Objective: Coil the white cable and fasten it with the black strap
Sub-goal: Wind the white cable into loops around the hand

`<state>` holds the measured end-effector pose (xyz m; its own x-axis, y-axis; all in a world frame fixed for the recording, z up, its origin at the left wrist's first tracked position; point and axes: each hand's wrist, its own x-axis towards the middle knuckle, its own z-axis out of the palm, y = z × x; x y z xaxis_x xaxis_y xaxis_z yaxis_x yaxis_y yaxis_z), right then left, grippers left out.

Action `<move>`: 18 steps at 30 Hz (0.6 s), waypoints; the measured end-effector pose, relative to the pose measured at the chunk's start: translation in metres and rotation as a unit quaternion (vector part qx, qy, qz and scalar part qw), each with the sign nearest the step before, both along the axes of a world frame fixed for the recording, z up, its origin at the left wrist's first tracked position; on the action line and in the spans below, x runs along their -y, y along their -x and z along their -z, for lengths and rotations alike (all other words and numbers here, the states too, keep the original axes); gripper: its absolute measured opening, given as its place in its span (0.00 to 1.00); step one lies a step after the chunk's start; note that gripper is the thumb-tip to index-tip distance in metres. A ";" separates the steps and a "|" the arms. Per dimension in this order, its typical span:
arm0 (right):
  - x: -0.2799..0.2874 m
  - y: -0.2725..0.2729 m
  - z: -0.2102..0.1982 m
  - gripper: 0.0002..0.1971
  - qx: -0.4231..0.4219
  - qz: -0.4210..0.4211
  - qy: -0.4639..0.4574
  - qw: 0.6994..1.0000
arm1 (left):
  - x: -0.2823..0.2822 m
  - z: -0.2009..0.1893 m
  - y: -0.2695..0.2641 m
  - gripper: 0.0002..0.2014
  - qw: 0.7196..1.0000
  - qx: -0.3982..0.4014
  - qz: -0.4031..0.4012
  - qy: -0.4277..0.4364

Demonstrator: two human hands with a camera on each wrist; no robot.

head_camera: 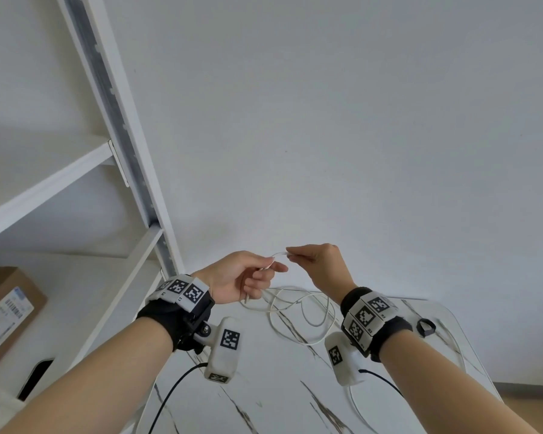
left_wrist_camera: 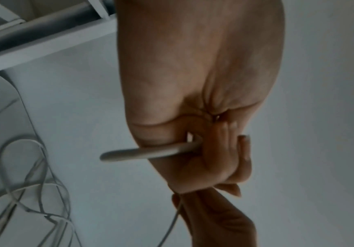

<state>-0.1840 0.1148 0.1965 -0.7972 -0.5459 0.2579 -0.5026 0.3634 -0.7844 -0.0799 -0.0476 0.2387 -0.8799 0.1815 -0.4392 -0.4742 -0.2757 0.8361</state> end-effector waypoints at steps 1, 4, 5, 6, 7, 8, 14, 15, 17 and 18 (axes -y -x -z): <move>0.002 -0.001 0.004 0.10 0.004 0.005 0.002 1.000 | -0.001 -0.002 -0.001 0.10 1.000 -0.010 -0.008 -0.014; 0.007 -0.003 0.011 0.12 0.010 0.020 -0.009 1.000 | -0.003 -0.007 -0.001 0.09 0.997 -0.034 -0.020 -0.060; 0.008 -0.004 0.013 0.12 0.010 0.024 -0.012 1.000 | -0.004 -0.009 0.000 0.10 0.996 -0.039 -0.024 -0.072; 0.008 -0.005 0.014 0.12 0.011 0.025 -0.011 1.000 | -0.005 -0.010 0.000 0.10 0.995 -0.043 -0.030 -0.085; 0.009 -0.007 0.015 0.12 0.013 0.024 -0.008 1.000 | -0.005 -0.012 0.000 0.10 0.994 -0.047 -0.033 -0.097; 0.011 -0.009 0.015 0.12 0.013 0.023 -0.004 1.000 | -0.006 -0.013 0.000 0.11 0.992 -0.052 -0.034 -0.109; 0.027 -0.017 0.021 0.10 -0.037 0.027 -0.020 0.999 | -0.011 -0.021 0.008 0.11 0.971 -0.090 -0.068 -0.212; 0.029 -0.018 0.024 0.10 -0.033 0.025 -0.026 0.999 | -0.011 -0.024 0.010 0.12 0.965 -0.096 -0.083 -0.227; 0.032 -0.021 0.030 0.10 -0.009 0.013 -0.046 0.999 | -0.011 -0.029 0.013 0.13 0.953 -0.107 -0.120 -0.258; 0.034 -0.023 0.033 0.12 0.009 0.003 -0.057 0.998 | -0.010 -0.031 0.015 0.13 0.945 -0.112 -0.143 -0.272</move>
